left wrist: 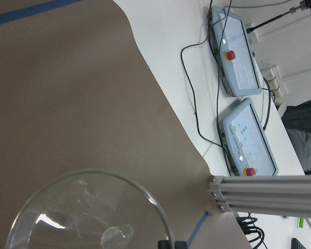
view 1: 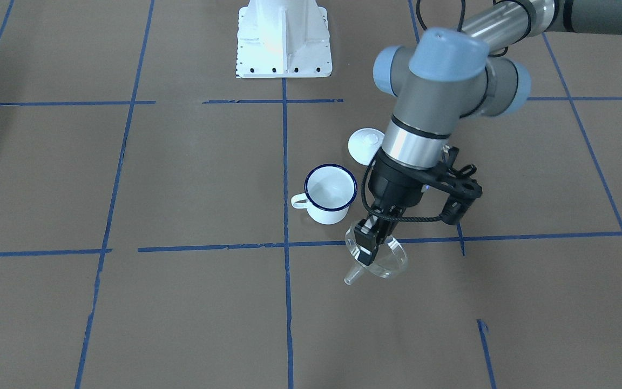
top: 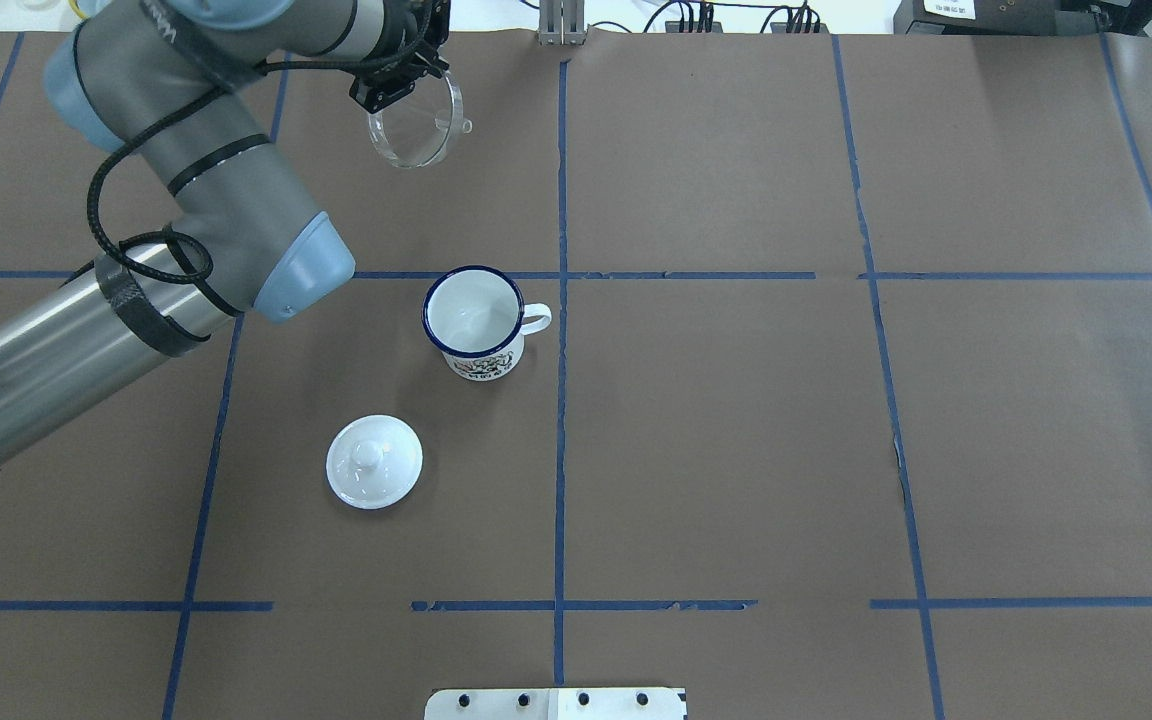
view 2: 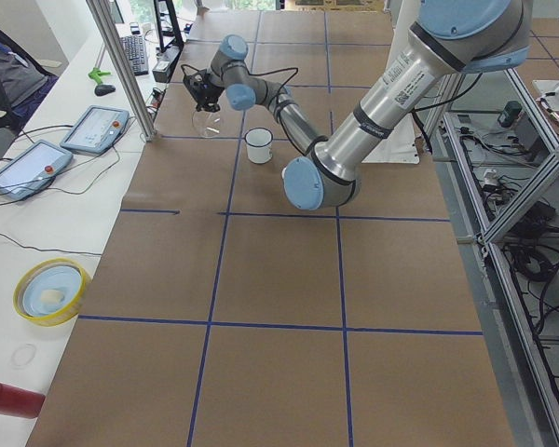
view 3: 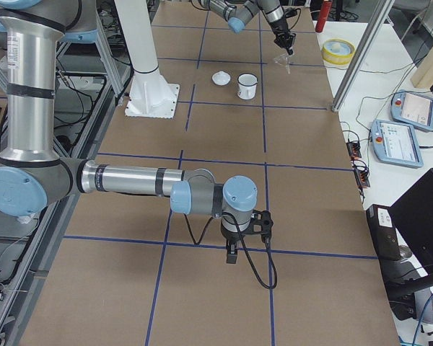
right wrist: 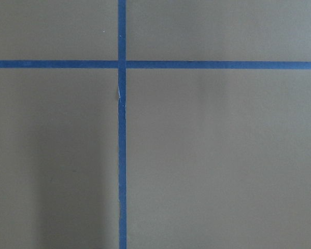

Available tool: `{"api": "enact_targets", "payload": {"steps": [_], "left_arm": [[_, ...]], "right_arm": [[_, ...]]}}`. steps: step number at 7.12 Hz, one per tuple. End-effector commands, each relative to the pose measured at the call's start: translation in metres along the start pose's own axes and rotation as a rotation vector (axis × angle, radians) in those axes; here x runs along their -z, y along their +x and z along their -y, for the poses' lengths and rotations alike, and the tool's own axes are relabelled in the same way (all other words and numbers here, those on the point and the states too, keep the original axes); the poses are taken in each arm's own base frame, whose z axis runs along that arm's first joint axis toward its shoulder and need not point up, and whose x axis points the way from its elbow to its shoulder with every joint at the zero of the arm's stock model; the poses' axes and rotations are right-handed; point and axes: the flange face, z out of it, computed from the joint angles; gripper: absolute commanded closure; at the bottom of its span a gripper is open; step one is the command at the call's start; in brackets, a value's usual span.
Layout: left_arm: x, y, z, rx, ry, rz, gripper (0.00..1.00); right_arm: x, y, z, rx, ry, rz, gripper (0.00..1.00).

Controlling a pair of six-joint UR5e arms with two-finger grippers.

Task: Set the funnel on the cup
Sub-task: 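Grasp the funnel rim with the left gripper and lift it, then carry the funnel over the mug and lower it into the opening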

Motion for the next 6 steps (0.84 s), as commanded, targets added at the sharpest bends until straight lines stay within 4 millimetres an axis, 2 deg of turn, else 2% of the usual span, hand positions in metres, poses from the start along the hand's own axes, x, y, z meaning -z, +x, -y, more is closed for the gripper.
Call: {"api": "enact_targets", "payload": {"steps": [1, 2, 3, 4, 6], "left_arm": [[0.066, 0.051, -0.040, -0.074, -0.013, 0.233, 1.00], [0.067, 0.050, -0.048, -0.103, -0.008, 0.322, 1.00], [0.036, 0.028, -0.084, -0.211, -0.051, 0.453, 1.00], [0.008, 0.019, -0.089, -0.242, -0.059, 0.514, 1.00], [-0.026, -0.005, -0.143, -0.297, -0.113, 0.563, 1.00]], "right_arm": [[0.000, 0.000, 0.000, 0.000, 0.000, 0.000, 0.00], [0.001, -0.001, 0.000, 0.001, 0.001, 0.000, 0.00], [0.000, 0.000, 0.000, 0.000, 0.000, 0.000, 0.00], [0.000, 0.000, 0.000, 0.000, 0.000, 0.000, 0.00], [0.000, 0.000, 0.000, 0.000, 0.000, 0.000, 0.00]]}}
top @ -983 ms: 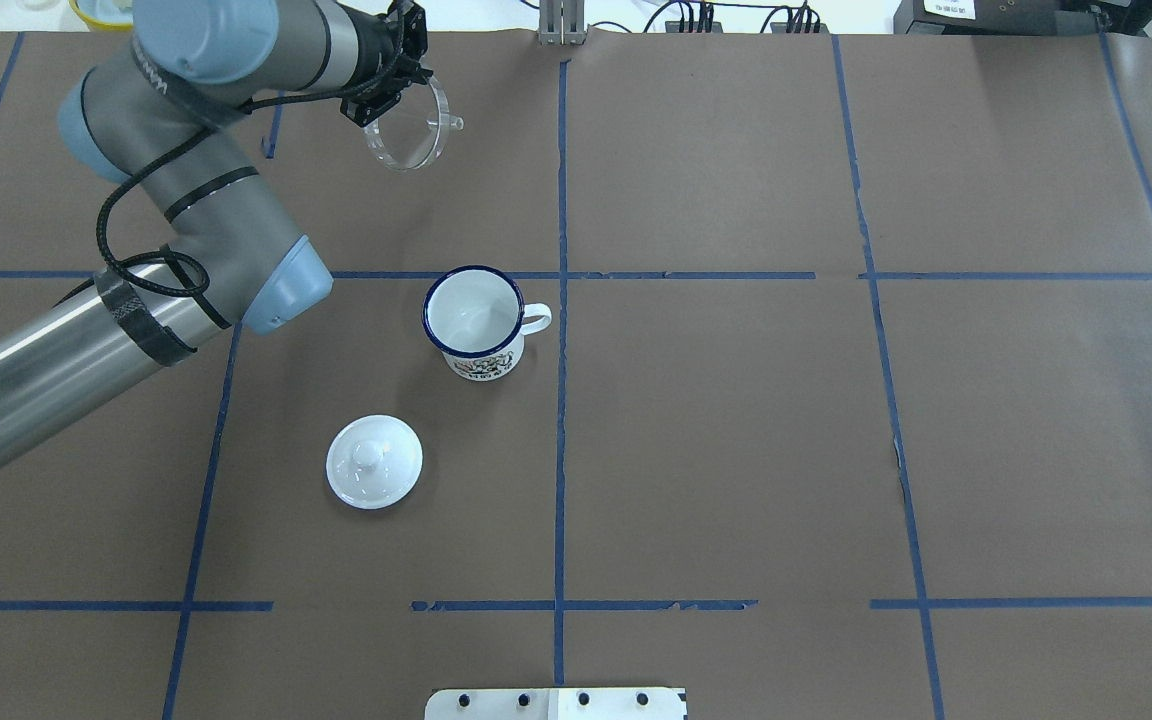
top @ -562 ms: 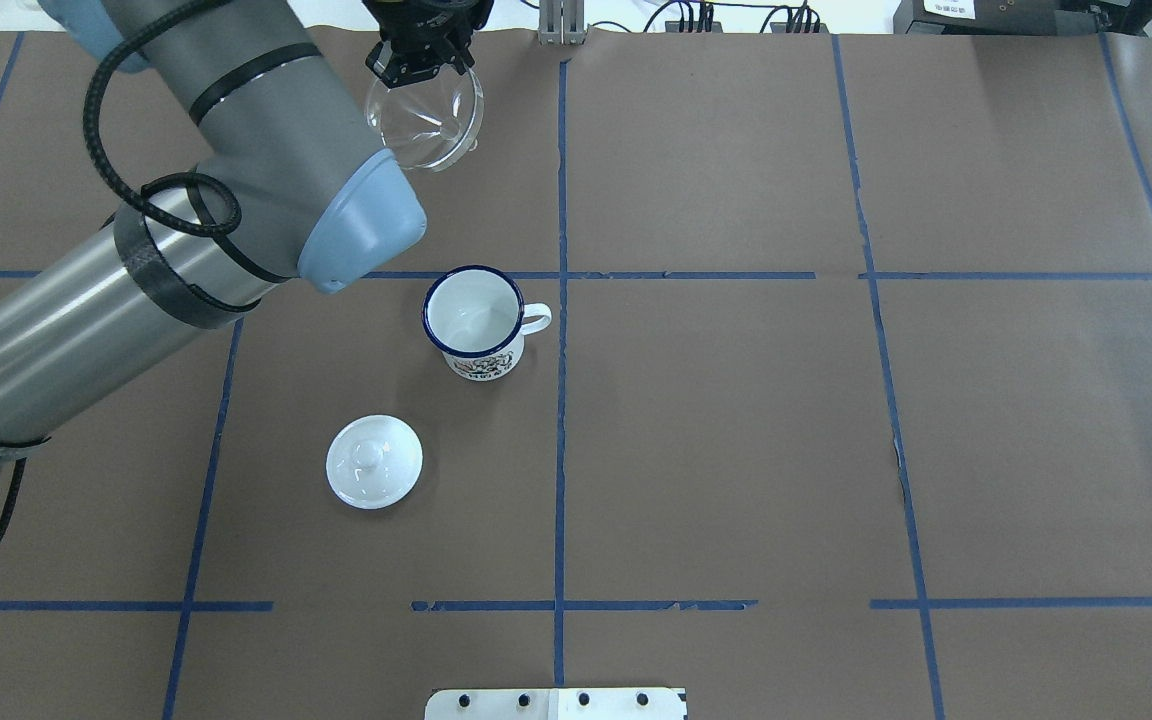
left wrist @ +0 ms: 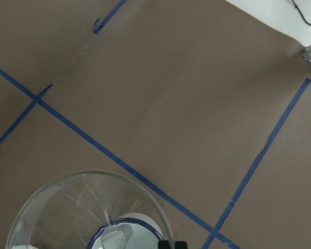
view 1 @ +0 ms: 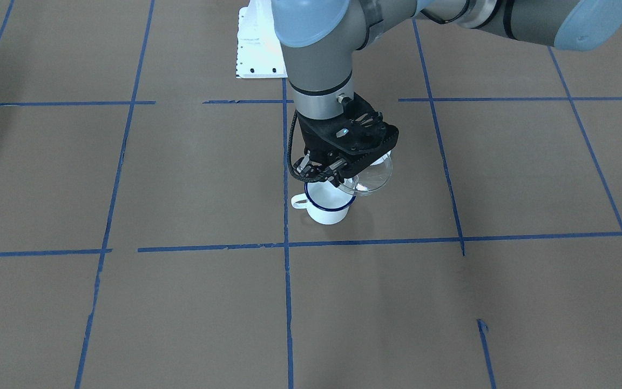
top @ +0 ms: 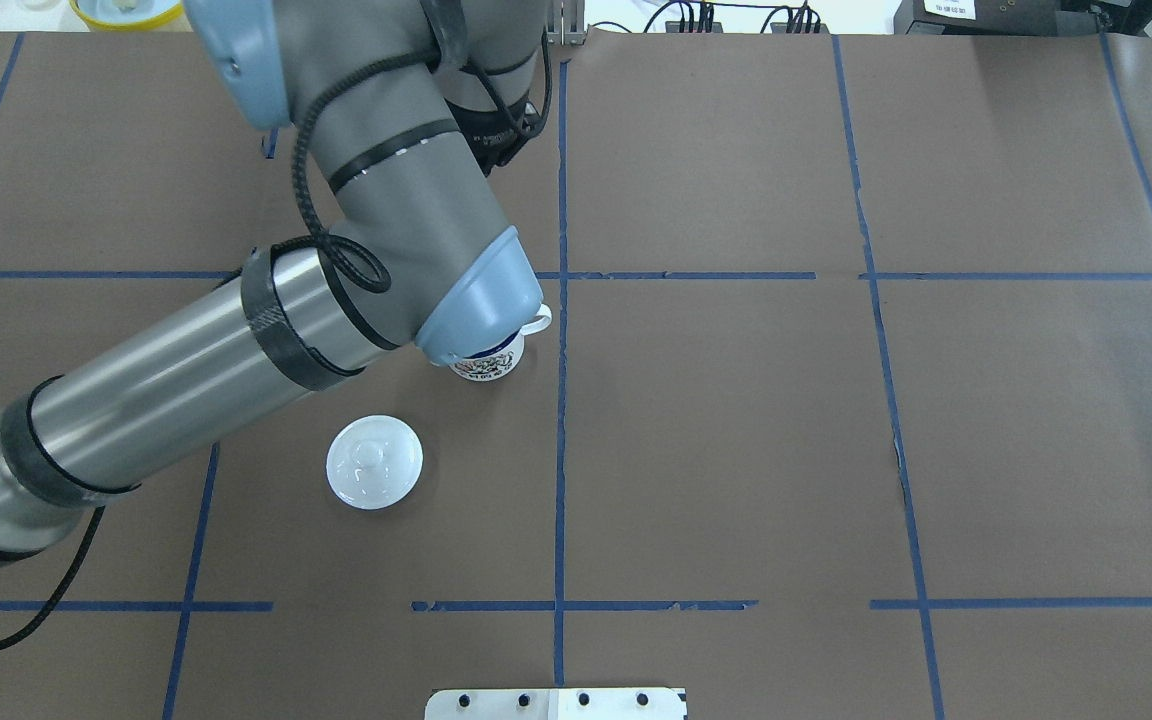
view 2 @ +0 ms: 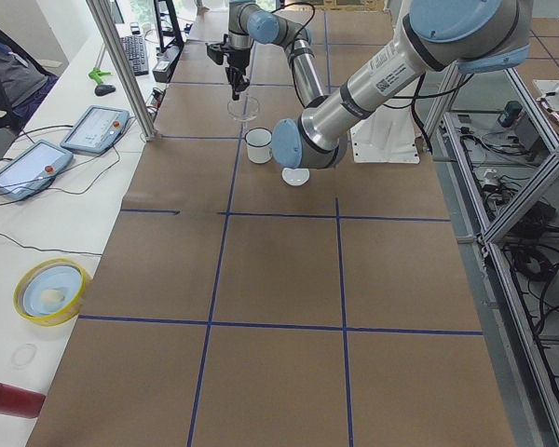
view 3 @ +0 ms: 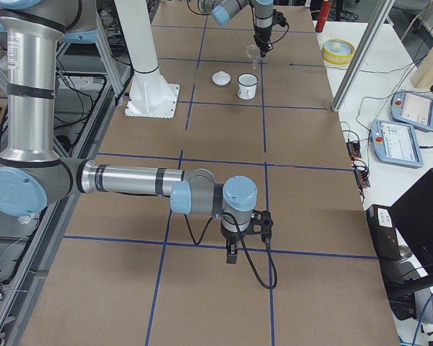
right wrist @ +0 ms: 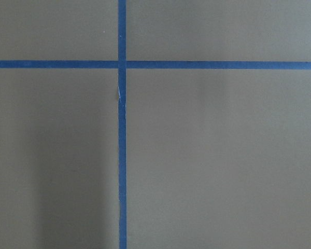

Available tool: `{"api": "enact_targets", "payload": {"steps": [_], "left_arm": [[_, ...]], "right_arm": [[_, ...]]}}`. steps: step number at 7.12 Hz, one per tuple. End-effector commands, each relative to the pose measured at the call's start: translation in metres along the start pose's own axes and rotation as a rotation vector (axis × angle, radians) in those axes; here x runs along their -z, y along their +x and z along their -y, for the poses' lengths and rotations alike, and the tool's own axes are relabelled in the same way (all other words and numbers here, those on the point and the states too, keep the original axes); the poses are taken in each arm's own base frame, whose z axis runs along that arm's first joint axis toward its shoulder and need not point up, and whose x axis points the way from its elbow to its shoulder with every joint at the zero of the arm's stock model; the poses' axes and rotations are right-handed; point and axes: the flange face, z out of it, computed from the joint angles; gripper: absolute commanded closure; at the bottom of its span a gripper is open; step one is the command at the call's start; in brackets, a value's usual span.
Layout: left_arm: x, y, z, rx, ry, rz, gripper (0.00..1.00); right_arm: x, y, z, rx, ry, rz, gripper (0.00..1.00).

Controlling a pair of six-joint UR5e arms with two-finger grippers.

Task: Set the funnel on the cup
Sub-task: 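Carry the funnel over the mug and lower it into the opening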

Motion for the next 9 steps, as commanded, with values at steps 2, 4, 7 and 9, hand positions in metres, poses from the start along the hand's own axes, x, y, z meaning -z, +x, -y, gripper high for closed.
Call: {"api": "enact_targets", "payload": {"steps": [2, 4, 7, 9], "left_arm": [[-0.063, 0.024, -0.032, -0.059, -0.033, 0.012, 1.00], [-0.077, 0.025, -0.033, -0.063, -0.036, 0.021, 1.00], [-0.096, 0.030, -0.038, -0.074, -0.043, 0.009, 1.00], [-0.098, 0.030, -0.039, -0.078, -0.044, 0.008, 1.00]], "right_arm": [[0.000, 0.000, 0.000, 0.000, 0.000, 0.000, 0.00], [0.000, 0.000, 0.000, 0.000, 0.000, 0.000, 0.00], [0.000, 0.000, 0.000, 0.000, -0.001, 0.000, 0.00], [0.000, 0.000, 0.000, 0.000, -0.001, 0.000, 0.00]]}}
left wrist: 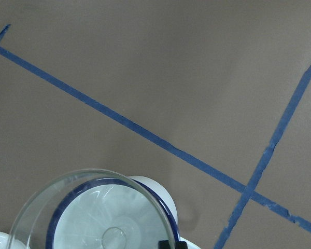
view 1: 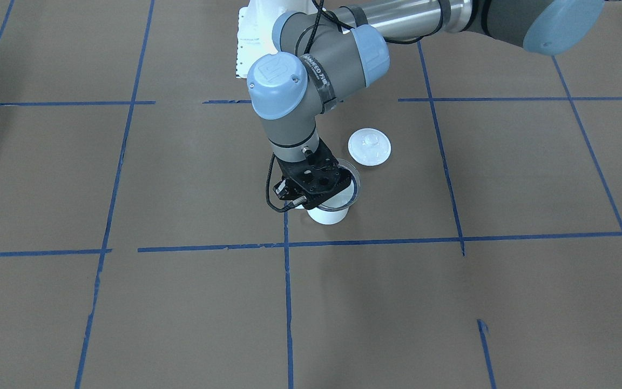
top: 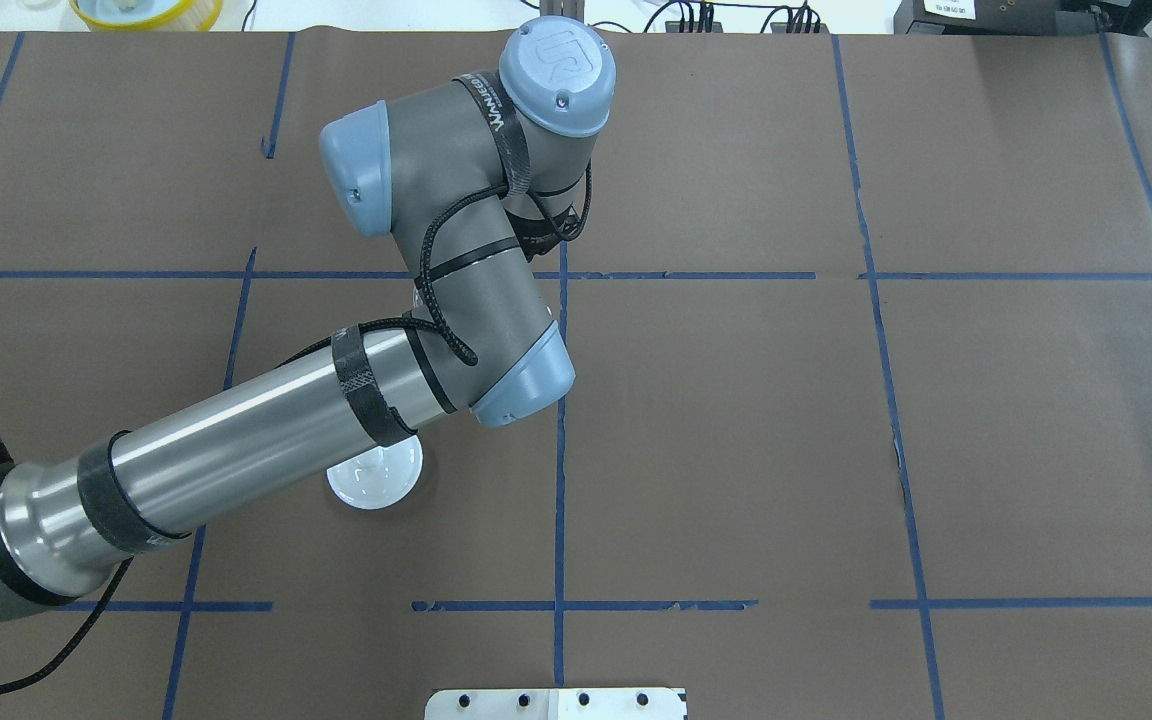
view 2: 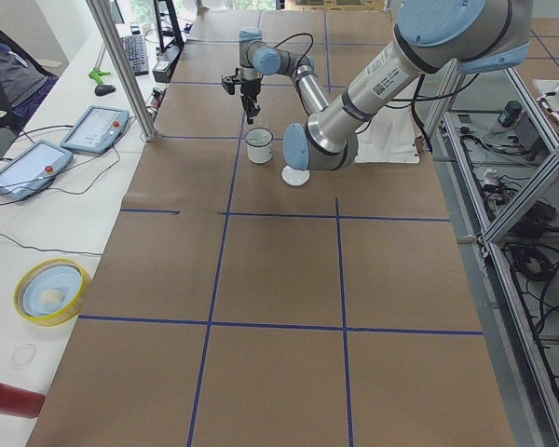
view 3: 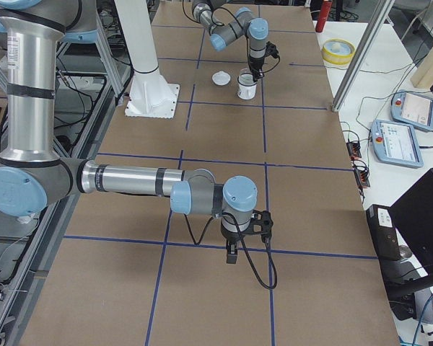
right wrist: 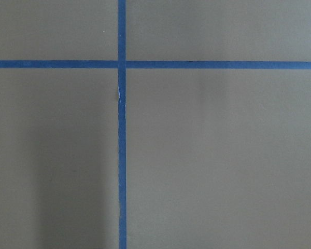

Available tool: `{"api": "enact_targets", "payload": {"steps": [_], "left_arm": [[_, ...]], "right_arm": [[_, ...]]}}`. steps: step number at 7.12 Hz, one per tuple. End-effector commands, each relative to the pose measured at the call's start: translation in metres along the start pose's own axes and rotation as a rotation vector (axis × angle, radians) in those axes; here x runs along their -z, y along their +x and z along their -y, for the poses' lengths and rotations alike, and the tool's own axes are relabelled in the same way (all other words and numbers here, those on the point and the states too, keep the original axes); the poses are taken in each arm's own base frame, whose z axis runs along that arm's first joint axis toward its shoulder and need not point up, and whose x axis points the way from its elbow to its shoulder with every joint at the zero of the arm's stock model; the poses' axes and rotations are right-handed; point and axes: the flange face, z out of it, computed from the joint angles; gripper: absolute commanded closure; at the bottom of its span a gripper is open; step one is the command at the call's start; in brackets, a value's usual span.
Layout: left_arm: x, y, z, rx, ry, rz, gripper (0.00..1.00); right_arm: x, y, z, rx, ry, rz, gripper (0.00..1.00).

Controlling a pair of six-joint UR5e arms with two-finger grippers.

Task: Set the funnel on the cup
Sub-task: 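Carry the funnel over the mug and lower it into the opening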

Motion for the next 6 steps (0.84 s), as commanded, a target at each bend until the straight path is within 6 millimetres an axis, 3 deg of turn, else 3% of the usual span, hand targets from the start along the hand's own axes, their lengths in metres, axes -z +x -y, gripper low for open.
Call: {"api": "enact_targets", "payload": {"steps": [1, 2, 4, 5, 6], "left_arm": [[0.001, 0.001, -0.001, -0.005, -0.001, -0.007, 0.88], [-0.001, -0.002, 0.000, -0.007, 0.003, -0.005, 0.02], [0.024, -0.017, -0.005, -0.049, 0.022, -0.068, 0.00], [0.052, -0.039, -0.007, -0.169, 0.029, -0.122, 0.00], [0.079, -0.077, 0.020, -0.264, 0.071, -0.153, 0.00]], "right_arm": [[0.000, 0.000, 0.000, 0.000, 0.000, 0.000, 0.00], [0.000, 0.000, 0.000, 0.000, 0.000, 0.000, 0.00], [0.000, 0.000, 0.000, 0.000, 0.000, 0.000, 0.00], [0.000, 0.000, 0.000, 0.000, 0.000, 0.000, 0.00], [0.000, 0.000, 0.000, 0.000, 0.000, 0.000, 0.00]]}}
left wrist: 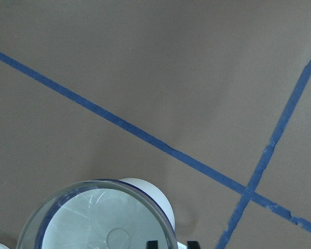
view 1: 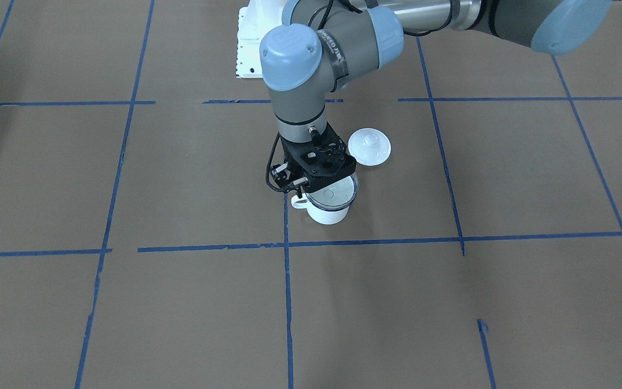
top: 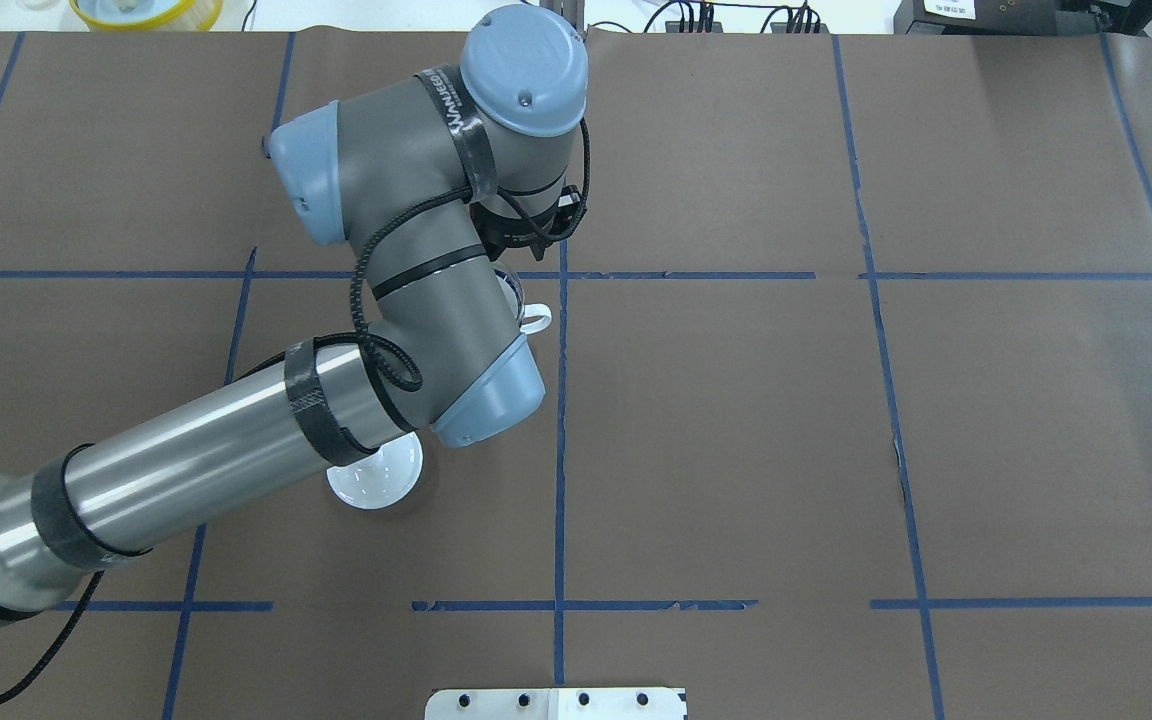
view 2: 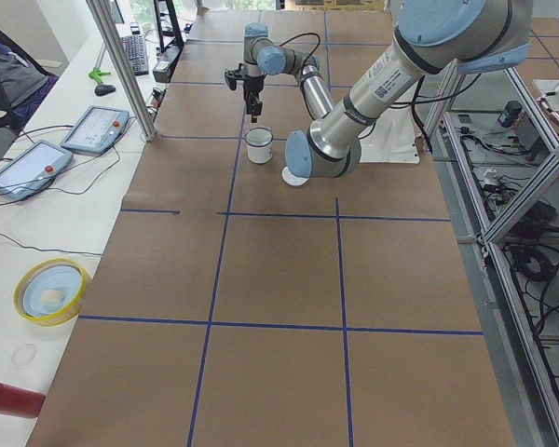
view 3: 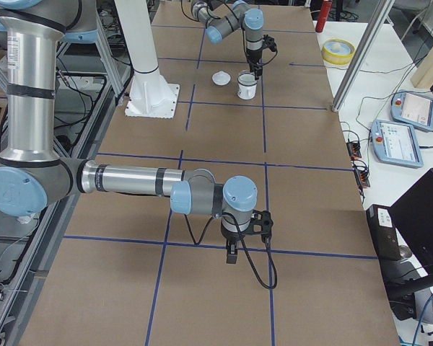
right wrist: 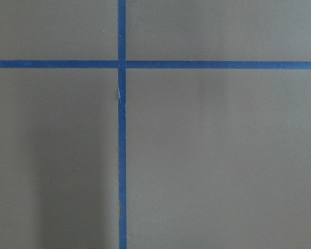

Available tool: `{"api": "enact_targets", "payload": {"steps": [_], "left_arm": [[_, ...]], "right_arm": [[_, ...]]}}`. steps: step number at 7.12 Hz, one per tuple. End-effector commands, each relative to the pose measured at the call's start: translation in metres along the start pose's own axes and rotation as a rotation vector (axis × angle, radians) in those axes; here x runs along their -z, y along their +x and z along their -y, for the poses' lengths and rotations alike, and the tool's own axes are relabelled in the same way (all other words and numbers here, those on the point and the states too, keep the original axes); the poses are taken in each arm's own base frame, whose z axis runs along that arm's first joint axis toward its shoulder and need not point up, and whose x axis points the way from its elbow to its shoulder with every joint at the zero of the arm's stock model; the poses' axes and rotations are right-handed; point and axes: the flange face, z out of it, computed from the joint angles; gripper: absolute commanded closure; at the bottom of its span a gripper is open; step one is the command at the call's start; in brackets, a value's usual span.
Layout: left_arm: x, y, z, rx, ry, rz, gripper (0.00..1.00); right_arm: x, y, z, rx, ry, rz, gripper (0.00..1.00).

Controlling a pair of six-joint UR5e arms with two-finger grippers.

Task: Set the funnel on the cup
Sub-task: 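Open the left gripper and withdraw the left arm away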

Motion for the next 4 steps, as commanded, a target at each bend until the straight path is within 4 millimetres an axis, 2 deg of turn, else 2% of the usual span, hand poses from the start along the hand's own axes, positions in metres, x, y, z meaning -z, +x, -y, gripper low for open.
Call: {"api": "enact_targets", "payload": {"steps": [1, 2, 3, 4], "left_arm": [[0.061, -0.094, 0.050, -0.226, 0.092, -0.070, 0.00], [0.075, -0.172, 0.097, -0.373, 0.106, -0.059, 0.00], [0.082, -0.238, 0.146, -0.515, 0.093, -0.040, 0.00], [0.087, -0.316, 0.197, -0.631, 0.102, 0.014, 0.00]], "right_arm": [[0.000, 0.000, 0.000, 0.000, 0.000, 0.000, 0.00], [0.000, 0.000, 0.000, 0.000, 0.000, 0.000, 0.00], [0.000, 0.000, 0.000, 0.000, 0.000, 0.000, 0.00], [0.000, 0.000, 0.000, 0.000, 0.000, 0.000, 0.00]]}}
